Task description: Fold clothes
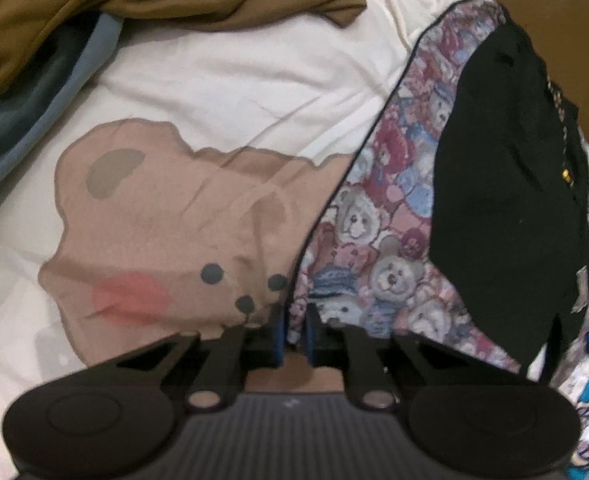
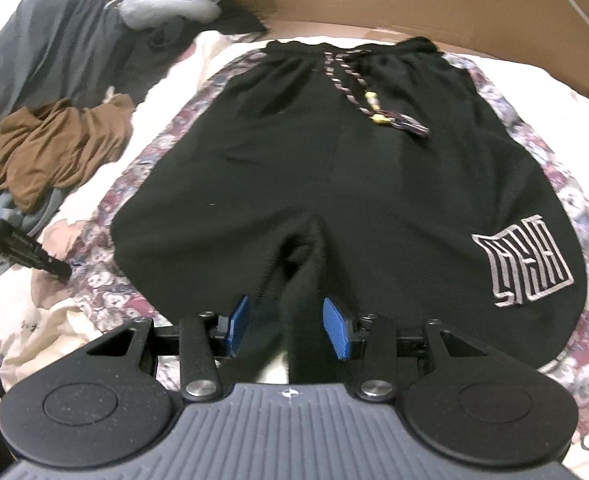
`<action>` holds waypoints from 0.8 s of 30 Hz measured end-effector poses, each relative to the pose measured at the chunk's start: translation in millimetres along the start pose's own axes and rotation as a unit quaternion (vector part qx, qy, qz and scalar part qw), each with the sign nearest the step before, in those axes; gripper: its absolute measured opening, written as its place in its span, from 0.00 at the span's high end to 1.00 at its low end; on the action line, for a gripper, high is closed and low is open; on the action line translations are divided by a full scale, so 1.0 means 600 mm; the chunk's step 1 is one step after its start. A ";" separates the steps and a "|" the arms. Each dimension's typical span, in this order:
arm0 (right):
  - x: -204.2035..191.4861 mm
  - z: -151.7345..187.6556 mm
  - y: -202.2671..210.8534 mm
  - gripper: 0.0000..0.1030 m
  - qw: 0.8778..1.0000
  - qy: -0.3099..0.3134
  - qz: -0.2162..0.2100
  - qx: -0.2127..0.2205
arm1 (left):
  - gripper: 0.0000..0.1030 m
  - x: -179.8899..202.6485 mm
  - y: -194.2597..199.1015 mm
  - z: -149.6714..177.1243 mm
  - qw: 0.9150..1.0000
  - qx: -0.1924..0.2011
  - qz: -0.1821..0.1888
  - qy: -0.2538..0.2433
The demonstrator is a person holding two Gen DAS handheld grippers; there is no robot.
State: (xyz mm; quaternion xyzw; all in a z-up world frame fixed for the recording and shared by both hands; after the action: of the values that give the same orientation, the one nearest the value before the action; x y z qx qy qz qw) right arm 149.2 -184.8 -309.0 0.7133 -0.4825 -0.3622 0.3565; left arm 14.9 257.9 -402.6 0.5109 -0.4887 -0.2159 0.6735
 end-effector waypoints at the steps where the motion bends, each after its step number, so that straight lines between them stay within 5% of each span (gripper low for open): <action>1: -0.009 -0.002 -0.003 0.53 1.000 0.004 -0.005 -0.001 | 0.92 0.006 0.006 0.000 1.000 0.003 0.009 0.001; 24: -0.250 -0.037 -0.058 0.51 0.991 0.051 -0.122 -0.018 | 0.92 0.221 0.014 -0.029 0.988 0.000 0.138 -0.070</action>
State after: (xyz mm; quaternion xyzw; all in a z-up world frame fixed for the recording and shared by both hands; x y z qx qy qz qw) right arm 142.2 -29.4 -301.9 0.7777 -0.3665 -0.3751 0.3467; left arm 85.3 164.8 -337.3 0.4223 -0.6007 -0.1563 0.6605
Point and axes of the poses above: each gripper's, at about its wrist camera, not at the fingertips, and y roughly against the way its jaws point, x to its right, z to its underside, the point moved 6 cm from there along -y, roughly the way its jaws point, and after that the axes turned 7 degrees about z, right-handed, at the moved point
